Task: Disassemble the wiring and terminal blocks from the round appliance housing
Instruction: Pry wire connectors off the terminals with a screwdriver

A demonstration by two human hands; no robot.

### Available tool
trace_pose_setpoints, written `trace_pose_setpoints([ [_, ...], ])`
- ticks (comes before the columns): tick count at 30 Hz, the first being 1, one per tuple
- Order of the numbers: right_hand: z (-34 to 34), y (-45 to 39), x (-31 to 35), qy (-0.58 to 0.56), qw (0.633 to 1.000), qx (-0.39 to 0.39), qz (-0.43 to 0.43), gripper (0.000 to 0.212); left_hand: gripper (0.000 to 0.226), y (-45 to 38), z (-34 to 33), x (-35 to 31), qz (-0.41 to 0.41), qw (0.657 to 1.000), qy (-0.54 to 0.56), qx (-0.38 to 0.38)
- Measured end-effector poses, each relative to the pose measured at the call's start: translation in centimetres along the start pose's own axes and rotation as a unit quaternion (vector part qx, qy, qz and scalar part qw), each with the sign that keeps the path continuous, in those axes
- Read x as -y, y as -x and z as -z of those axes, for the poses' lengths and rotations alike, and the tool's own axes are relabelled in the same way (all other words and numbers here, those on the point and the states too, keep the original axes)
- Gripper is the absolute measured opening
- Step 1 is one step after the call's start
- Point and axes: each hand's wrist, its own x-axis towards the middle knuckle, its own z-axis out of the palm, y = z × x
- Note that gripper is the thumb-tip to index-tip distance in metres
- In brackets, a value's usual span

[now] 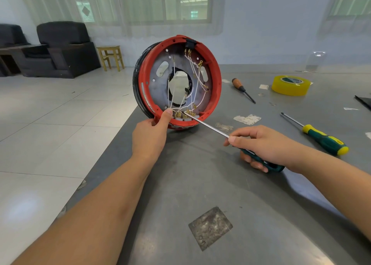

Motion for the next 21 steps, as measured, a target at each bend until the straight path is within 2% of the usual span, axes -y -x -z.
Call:
trace_pose_setpoints([
  [4,0.1,-0.2,-1.1,0.120,0.988,-0.080,0.059,0.013,0.080,-0.2,-0.1,0.1,0.006,1.000,-0.002,0.000],
  [8,0.4,-0.4,-1.9,0.255,0.950,-0.131,0.125,0.021,0.083,-0.5,0.0,0.2,0.018,1.000,-0.003,-0.004],
  [17,0.4,-0.8,-2.6,0.291,0.935,-0.131,0.155,0.032,0.085,-0.6,0.1,0.1,0.032,0.999,0.029,0.000],
  [21,0.2,-0.8,-2.6,0.288,0.934,-0.143,0.158,0.029,0.080,-0.5,0.0,0.0,0.034,0.999,0.038,0.000],
])
